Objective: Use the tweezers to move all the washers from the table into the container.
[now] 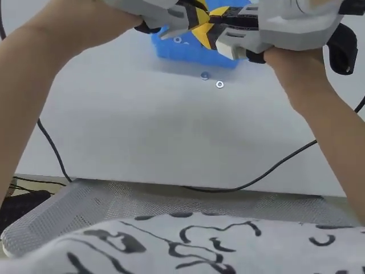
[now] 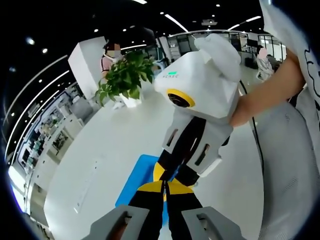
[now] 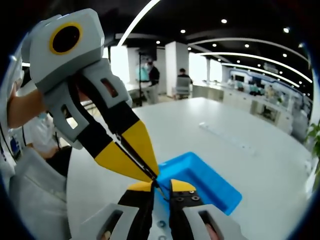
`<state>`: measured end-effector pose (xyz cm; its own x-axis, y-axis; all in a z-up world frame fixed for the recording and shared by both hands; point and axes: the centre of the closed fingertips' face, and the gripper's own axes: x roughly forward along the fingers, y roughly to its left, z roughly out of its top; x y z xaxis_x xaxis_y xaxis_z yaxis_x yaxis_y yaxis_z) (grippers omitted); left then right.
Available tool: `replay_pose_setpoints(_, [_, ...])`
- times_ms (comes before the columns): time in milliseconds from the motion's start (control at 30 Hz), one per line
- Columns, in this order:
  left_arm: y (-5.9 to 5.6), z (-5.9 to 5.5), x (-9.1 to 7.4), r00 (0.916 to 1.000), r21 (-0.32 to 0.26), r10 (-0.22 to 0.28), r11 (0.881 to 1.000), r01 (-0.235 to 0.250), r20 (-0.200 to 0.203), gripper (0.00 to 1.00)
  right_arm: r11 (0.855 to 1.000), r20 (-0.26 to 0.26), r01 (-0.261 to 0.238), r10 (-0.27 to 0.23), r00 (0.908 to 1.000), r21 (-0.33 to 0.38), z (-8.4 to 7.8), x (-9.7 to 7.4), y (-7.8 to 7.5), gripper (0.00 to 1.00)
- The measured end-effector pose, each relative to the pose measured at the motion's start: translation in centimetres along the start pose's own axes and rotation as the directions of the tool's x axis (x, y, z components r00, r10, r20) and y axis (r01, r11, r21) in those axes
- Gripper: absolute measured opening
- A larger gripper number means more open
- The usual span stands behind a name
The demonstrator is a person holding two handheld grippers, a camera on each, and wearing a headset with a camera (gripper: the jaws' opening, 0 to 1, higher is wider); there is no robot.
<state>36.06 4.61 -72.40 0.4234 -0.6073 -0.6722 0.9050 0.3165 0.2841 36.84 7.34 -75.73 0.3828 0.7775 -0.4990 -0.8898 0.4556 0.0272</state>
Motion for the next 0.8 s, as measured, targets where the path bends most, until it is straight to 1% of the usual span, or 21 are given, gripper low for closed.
replay_pose_setpoints(100, [-0.3, 0.1, -0.6, 1.0, 0.003, 0.002, 1.0, -0.002, -0.001, 0.0, 1.0, 0.0, 0.008, -0.008, 1.0, 0.002, -0.1, -0.4, 0.2, 0.08])
replay_pose_setpoints(233, [-0.5, 0.5, -1.3, 0.9999, -0.005, 0.009, 1.0, -0.009, 0.012, 0.0, 1.0, 0.013, 0.01, -0.011, 0.9999, 0.015, 0.2, -0.8, 0.5, 0.09])
replay_pose_setpoints(367, [-0.8, 1.0, -1.7, 0.9997, -0.001, 0.016, 1.0, -0.016, 0.02, 0.0, 1.0, -0.003, 0.025, -0.025, 0.9997, 0.005, -0.2, -1.2, 0.4, 0.1])
replay_pose_setpoints(400, [-0.8, 1.1, -1.8, 0.9996, -0.002, 0.017, 1.0, -0.017, 0.022, 0.0, 1.0, -0.002, 0.025, -0.025, 0.9997, 0.005, -0.3, -1.3, 0.4, 0.1])
replay_pose_setpoints(467, [-1.1, 1.2, -1.9, 0.9995, -0.009, 0.01, 1.0, -0.01, 0.029, 0.0, 0.999, 0.006, 0.014, -0.014, 0.9999, 0.031, -0.5, -1.6, 0.7, 0.09])
replay_pose_setpoints(533, [-1.3, 1.3, -2.0, 0.9993, -0.014, 0.005, 1.0, -0.004, 0.036, 0.0, 0.999, 0.009, 0.009, -0.01, 0.9999, 0.042, -0.7, -1.8, 1.0, 0.09])
replay_pose_setpoints(633, [-1.8, 1.2, -1.8, 0.9994, -0.02, -0.008, 1.0, 0.008, 0.035, 0.0, 0.998, -0.003, -0.001, 0.001, 1.0, 0.057, -1.2, -1.8, 1.3, 0.09])
replay_pose_setpoints(733, [-2.4, 0.7, -1.3, 0.9993, -0.027, -0.023, 0.999, 0.024, 0.029, 0.0, 0.998, -0.021, -0.007, 0.008, 0.9997, 0.07, -2.1, -1.7, 1.6, 0.09])
replay_pose_setpoints(800, [-2.5, 0.6, -1.1, 0.999, -0.037, -0.031, 0.999, 0.032, 0.032, 0.0, 0.997, -0.028, -0.006, 0.008, 0.9996, 0.072, -2.4, -1.7, 1.7, 0.09])
